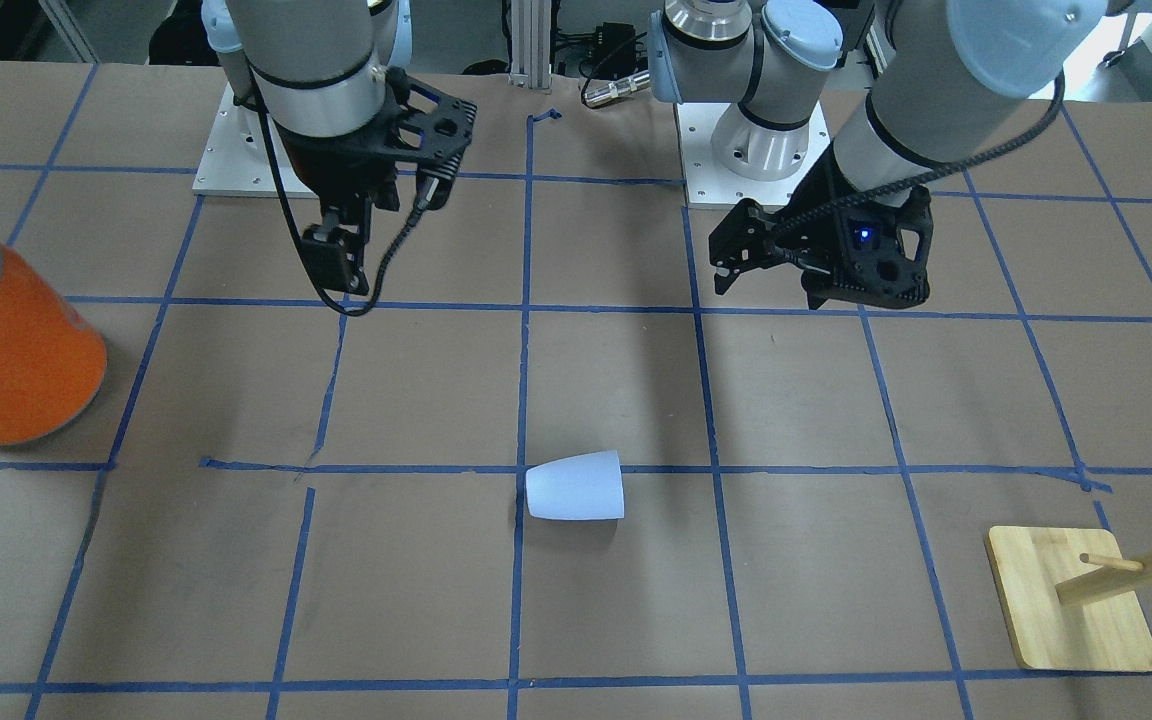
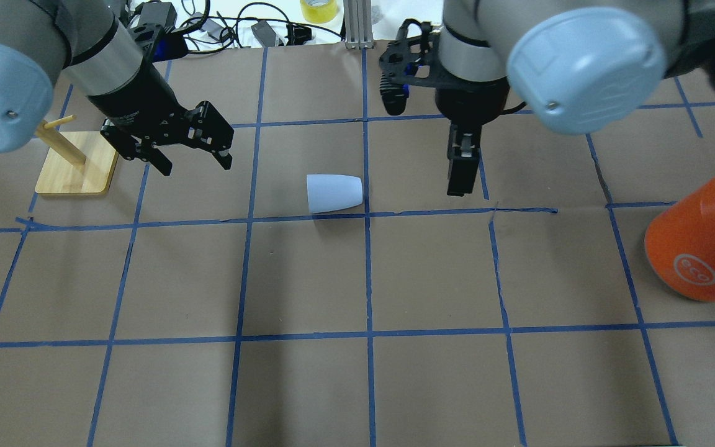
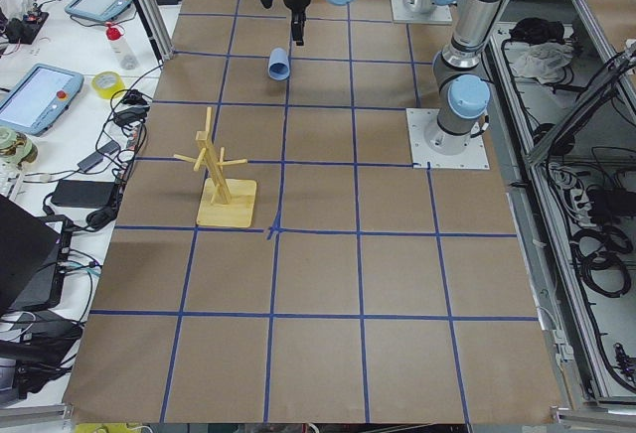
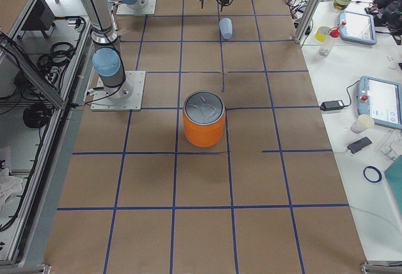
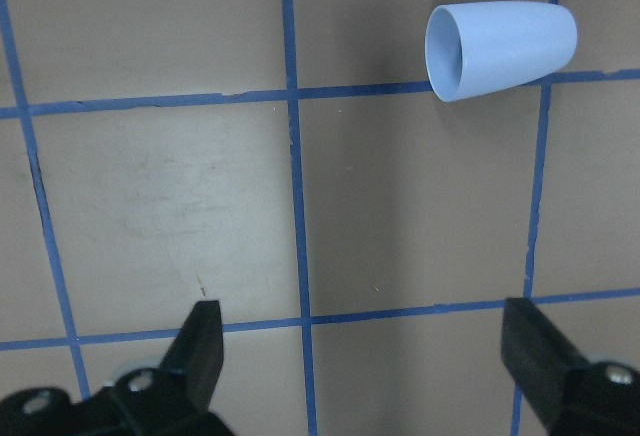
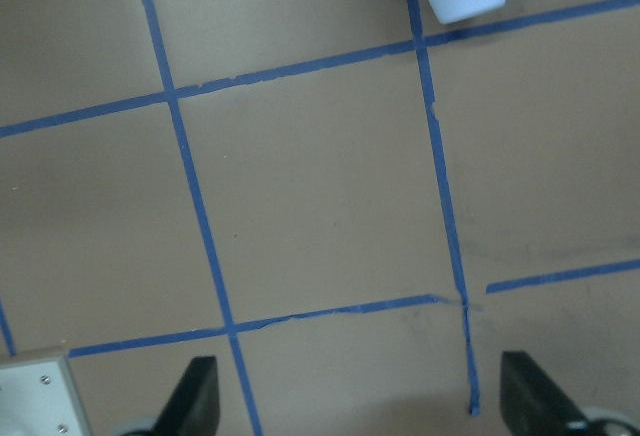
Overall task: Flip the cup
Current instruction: 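Release the cup on its side and lift the right gripper away, then reach the left gripper to the cup's closed end and grasp it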
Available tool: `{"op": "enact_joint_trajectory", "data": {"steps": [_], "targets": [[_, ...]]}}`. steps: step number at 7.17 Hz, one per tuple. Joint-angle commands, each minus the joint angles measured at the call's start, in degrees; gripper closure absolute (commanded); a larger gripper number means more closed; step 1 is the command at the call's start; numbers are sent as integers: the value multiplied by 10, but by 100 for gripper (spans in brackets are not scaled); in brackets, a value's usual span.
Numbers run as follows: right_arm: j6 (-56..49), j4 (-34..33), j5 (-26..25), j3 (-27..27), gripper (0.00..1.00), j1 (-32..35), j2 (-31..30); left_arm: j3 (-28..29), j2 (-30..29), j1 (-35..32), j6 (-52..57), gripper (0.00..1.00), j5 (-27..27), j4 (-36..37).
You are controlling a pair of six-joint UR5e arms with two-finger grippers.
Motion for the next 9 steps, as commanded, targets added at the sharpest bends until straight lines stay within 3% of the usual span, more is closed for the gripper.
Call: {"op": "enact_joint_trajectory", "data": {"steps": [1, 2, 3, 4, 5, 7, 8, 9], "targets": [[53, 41, 0, 4, 0, -68, -49, -71, -22, 34, 23, 0, -141, 67], [96, 35, 2, 7, 1, -86, -47, -99, -47, 35, 22, 0, -181, 145], [231, 29, 4, 4, 0, -87, -52, -110, -80, 35, 23, 0, -256, 169], [390, 17, 7, -3, 0, -87, -55, -110, -112, 35, 24, 0, -285, 190], [512, -7, 5, -5, 0, -86, -56, -114, -145, 35, 32, 0, -286, 235], [634, -10, 4, -25, 0, -86, -54, -117, -189, 35, 32, 0, -297, 284], [716, -18, -3, -25, 0, -86, -54, -117, -209, 35, 34, 0, -355, 298], [752, -33, -6, -19, 0, -86, -54, -116, -230, 35, 34, 0, -368, 319]]}}
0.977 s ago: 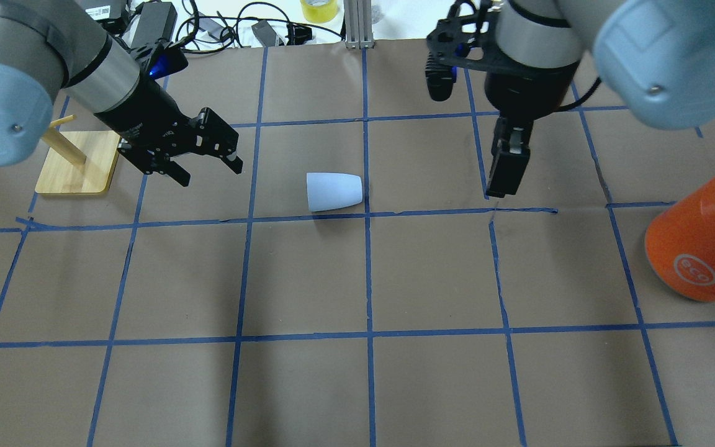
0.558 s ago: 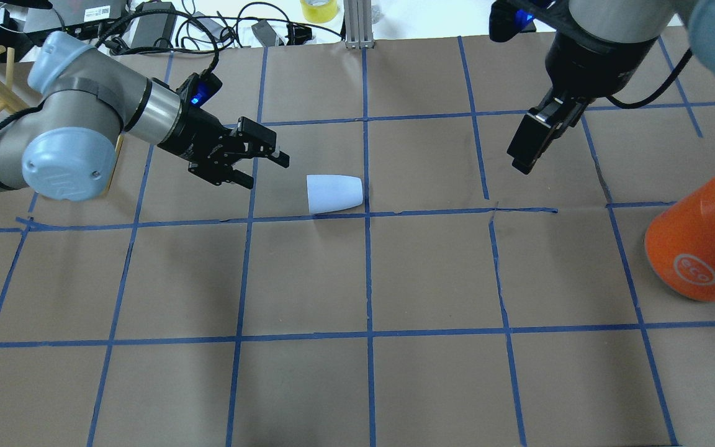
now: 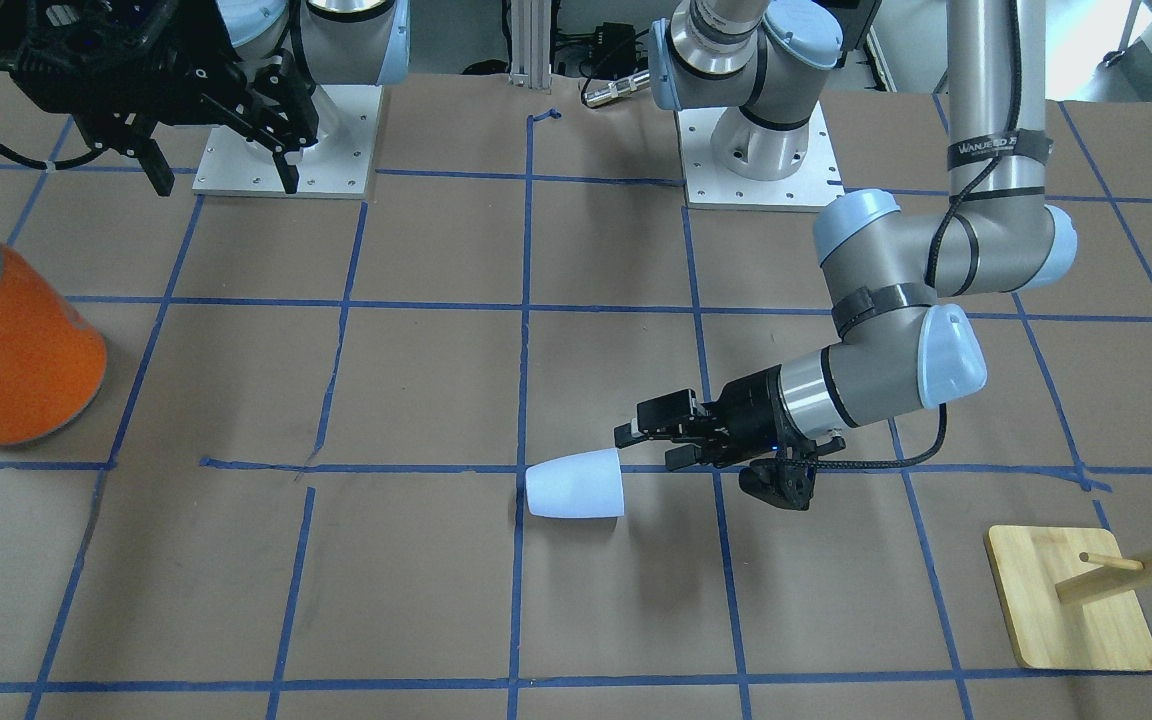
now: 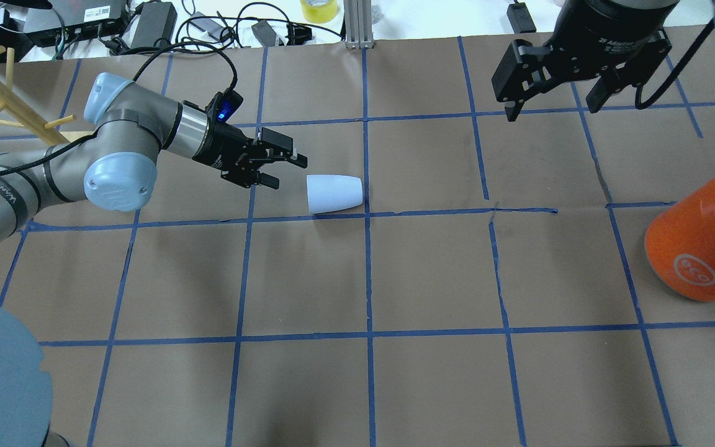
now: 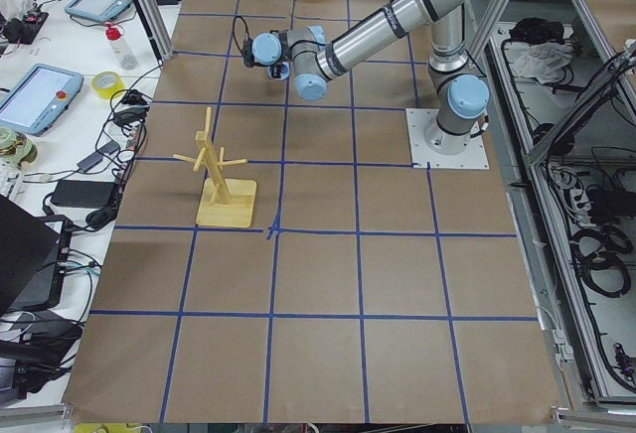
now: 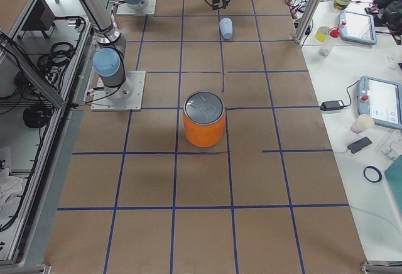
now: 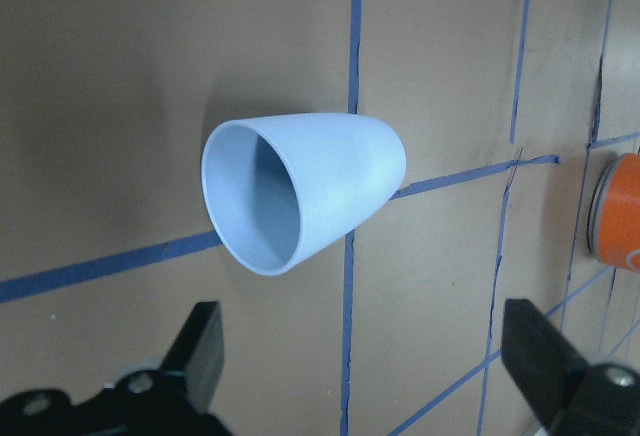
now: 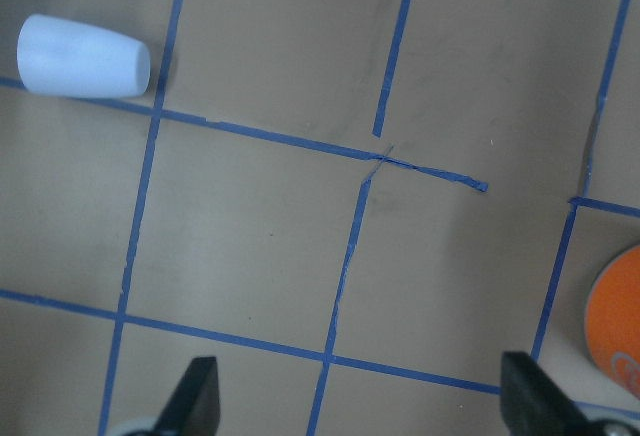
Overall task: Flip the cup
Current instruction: 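Reach the left gripper to the cup's closed end and grasp it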
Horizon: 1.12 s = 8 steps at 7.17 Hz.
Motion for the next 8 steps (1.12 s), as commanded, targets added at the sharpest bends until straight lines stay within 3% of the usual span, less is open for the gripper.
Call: {"op": "enact_joint_trajectory", "data": {"steps": [1, 3, 4, 6, 7, 8], "targets": [[66, -23, -5, 7, 0, 0, 1, 0, -45, 0, 2, 0, -29, 47], [65, -21, -5, 9, 0, 0, -1, -3, -67, -3, 0, 0, -43, 54], [65, -21, -5, 10, 0, 0, -1, -12, -75, -4, 2, 0, -87, 53], [65, -21, -5, 10, 0, 0, -1, -17, -83, -13, -5, 0, -93, 53], [64, -17, -5, 11, 0, 0, -5, -15, -87, -23, -13, 3, -94, 53], [64, -15, -5, 12, 0, -1, -6, -14, -88, -29, -36, 14, -109, 53]]}}
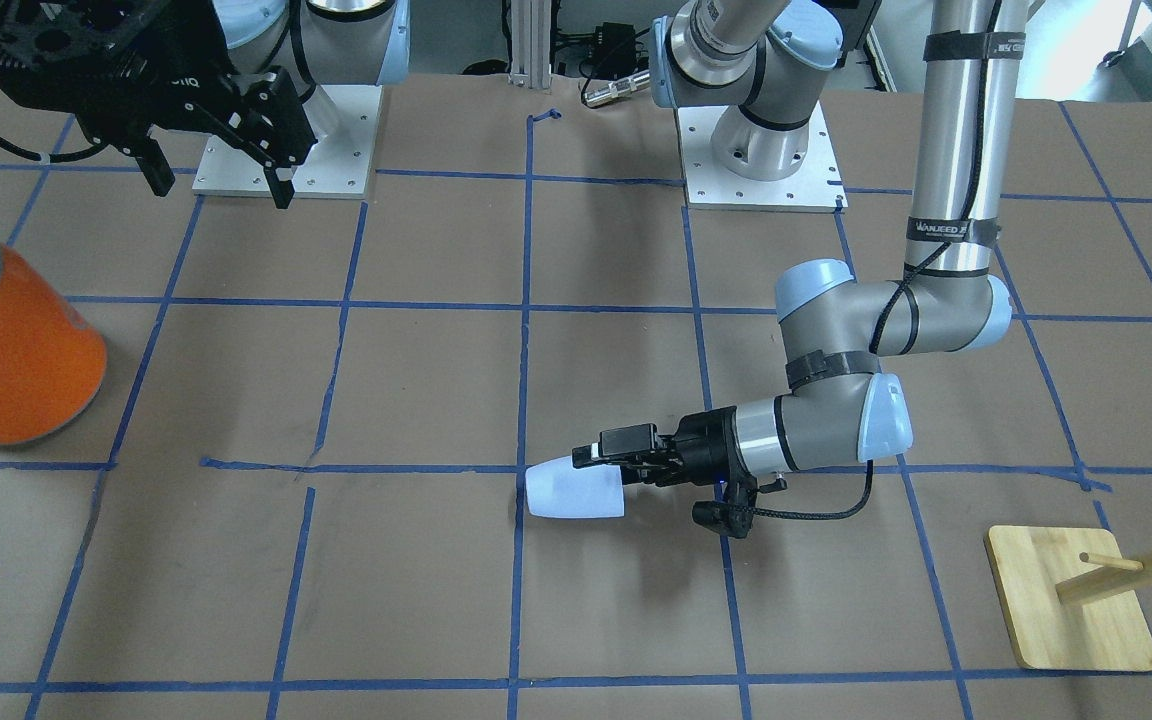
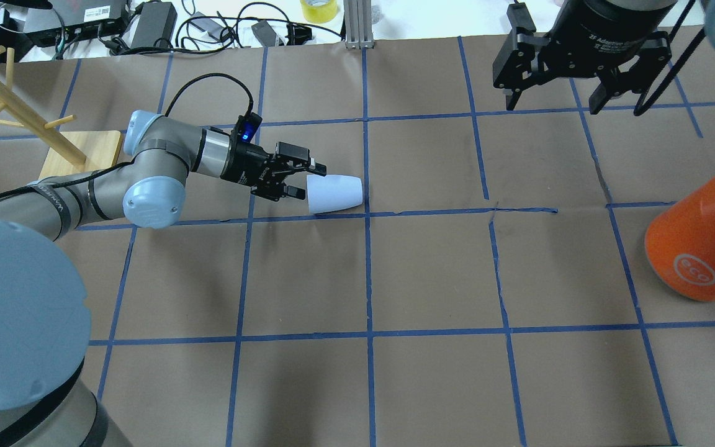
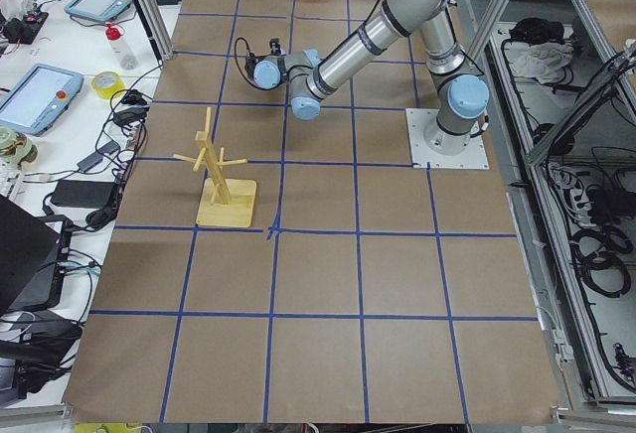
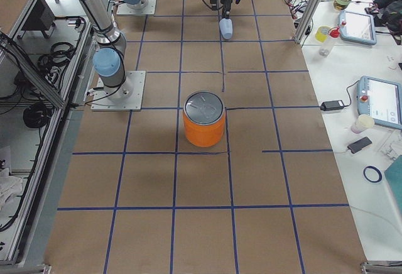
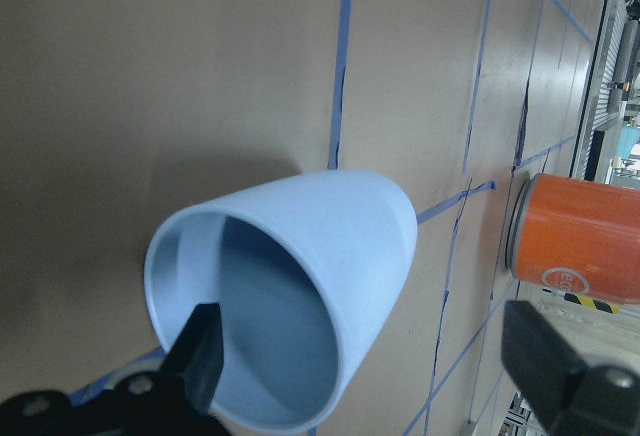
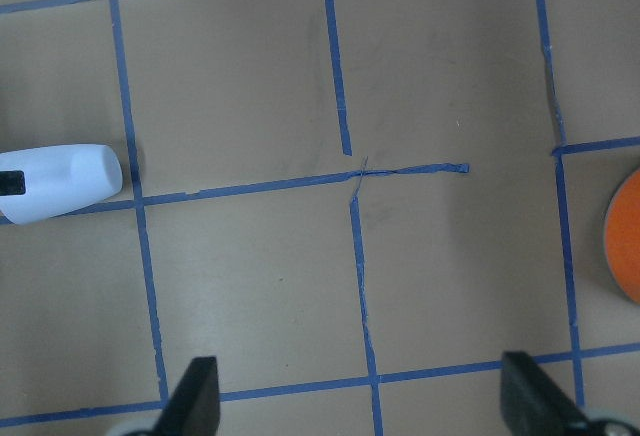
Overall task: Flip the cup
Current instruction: 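Reach the left gripper to the cup's closed end and grasp it, then lift the cup with the left gripper and swing it toward the wooden stand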
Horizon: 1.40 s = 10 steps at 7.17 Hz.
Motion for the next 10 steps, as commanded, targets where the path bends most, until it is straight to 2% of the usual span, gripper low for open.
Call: {"op": "enact_joint_trajectory", "data": {"steps": [1, 2, 3, 4, 6, 8, 9, 10], "targets": [[1, 3, 0, 1, 0, -1, -2, 1, -4, -10, -20, 29, -31, 0], [1, 3, 0, 1, 0, 0, -2, 10, -4, -10, -24, 63, -34, 3], [0, 4, 1, 2, 0, 0, -4, 17, -5, -10, -36, 87, -33, 3], [1, 4, 1, 2, 0, 0, -4, 22, -4, -10, -37, 100, -30, 3], [1, 4, 1, 2, 0, 0, -4, 25, 1, -10, -43, 100, -29, 4], [0, 4, 1, 2, 0, 0, -4, 56, 33, -11, -159, 100, -24, 11], [0, 4, 2, 2, 0, 0, -4, 69, 49, -10, -185, 100, -7, 9], [0, 4, 2, 2, 0, 0, -4, 74, 62, -7, -186, 100, 73, 10]]}}
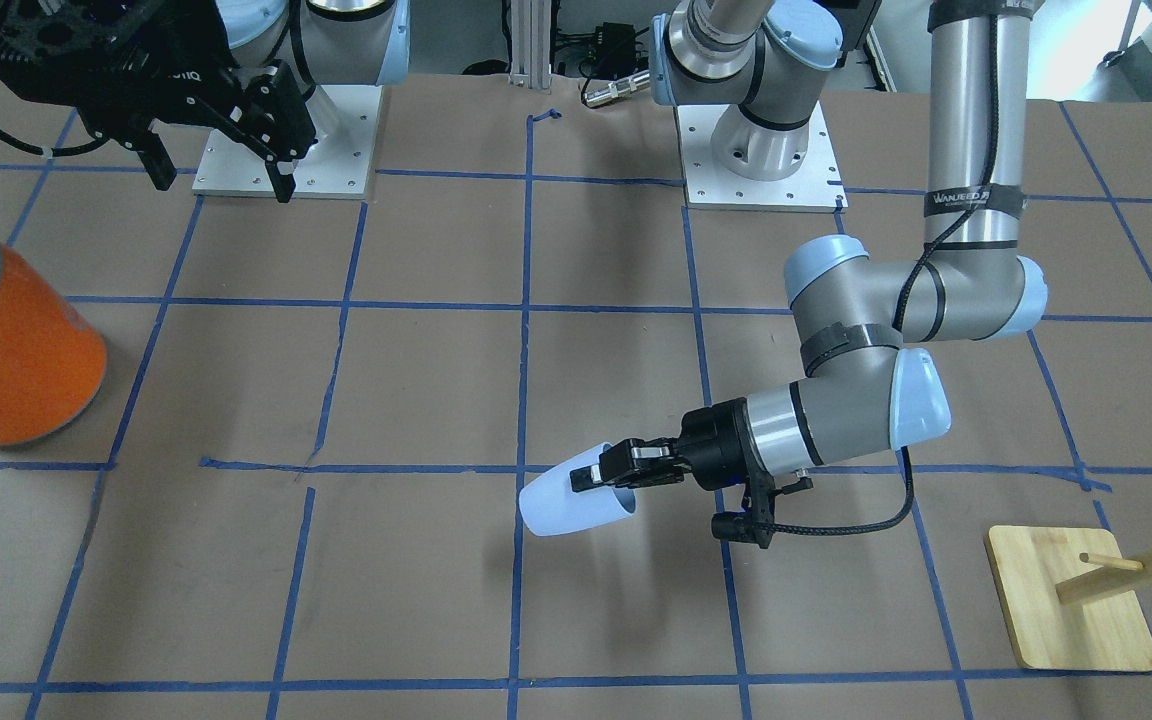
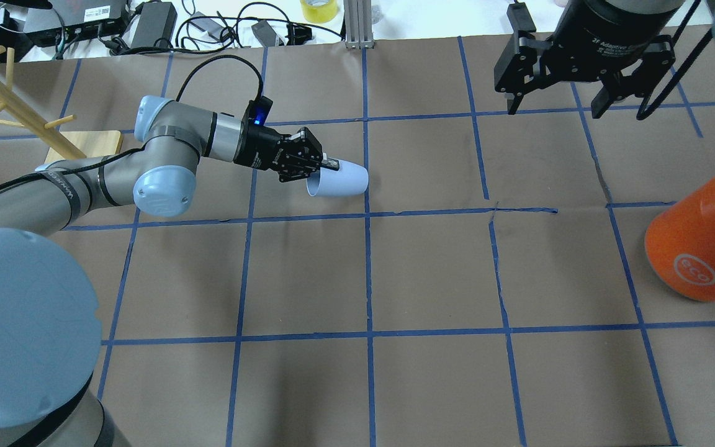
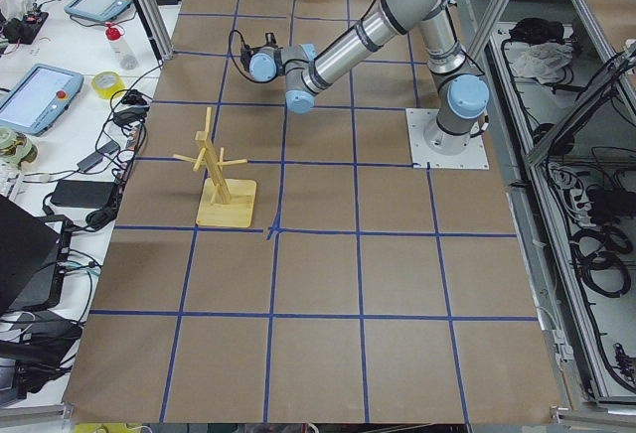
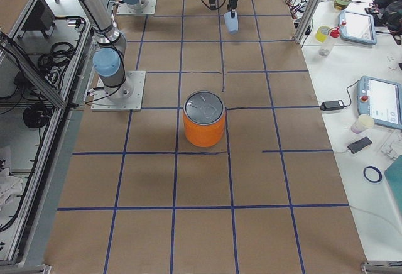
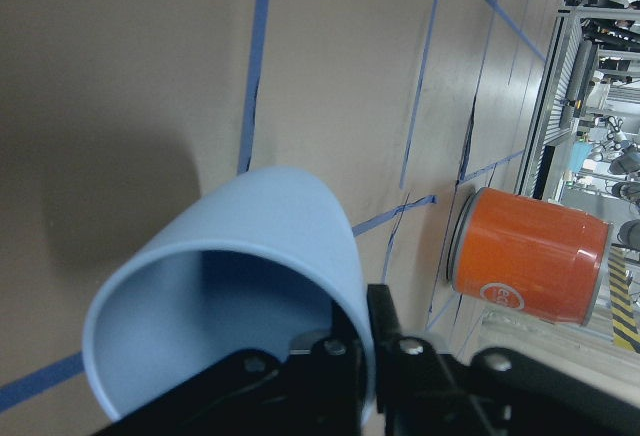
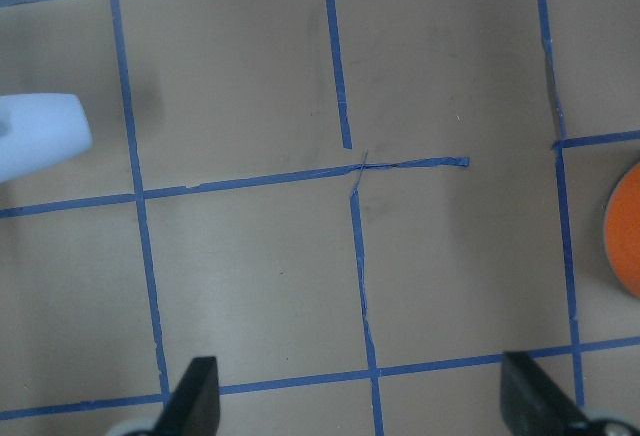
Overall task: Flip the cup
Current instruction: 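Lift the cup with the left gripper and swing it toward the wooden stand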
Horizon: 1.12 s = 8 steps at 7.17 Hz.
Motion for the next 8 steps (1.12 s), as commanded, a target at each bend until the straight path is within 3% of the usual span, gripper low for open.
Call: {"op": "enact_joint_trajectory", "data": {"steps": [1, 4, 5, 6, 8], "targets": [[0, 0, 0, 0, 0, 0, 0, 20, 30, 4, -13, 100, 158, -7], [0, 0, 0, 0, 0, 0, 0, 48, 44, 6, 83, 100, 420, -41], [0, 1, 0, 0, 0, 0, 0, 57, 46, 11, 125, 100, 482, -40], [0, 1, 0, 0, 0, 0, 0, 77, 38, 19, 190, 100, 523, -38], [0, 1, 0, 0, 0, 0, 0, 104, 13, 27, 241, 100, 555, -31]]}}
